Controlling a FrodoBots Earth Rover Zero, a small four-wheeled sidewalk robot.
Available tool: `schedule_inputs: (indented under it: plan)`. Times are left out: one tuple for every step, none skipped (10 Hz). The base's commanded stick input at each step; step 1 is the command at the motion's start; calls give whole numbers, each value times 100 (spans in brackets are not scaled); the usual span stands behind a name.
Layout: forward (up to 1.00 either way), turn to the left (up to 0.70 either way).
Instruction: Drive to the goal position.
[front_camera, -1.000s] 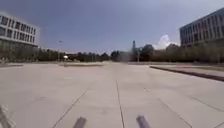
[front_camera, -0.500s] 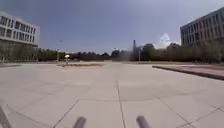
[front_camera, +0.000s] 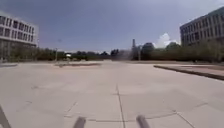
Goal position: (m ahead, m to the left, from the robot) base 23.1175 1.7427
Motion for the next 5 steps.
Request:
schedule_inputs:
  plan:
    - [100, 0]
    - [100, 0]
    - [100, 0]
    - [100, -8]
    - [100, -27]
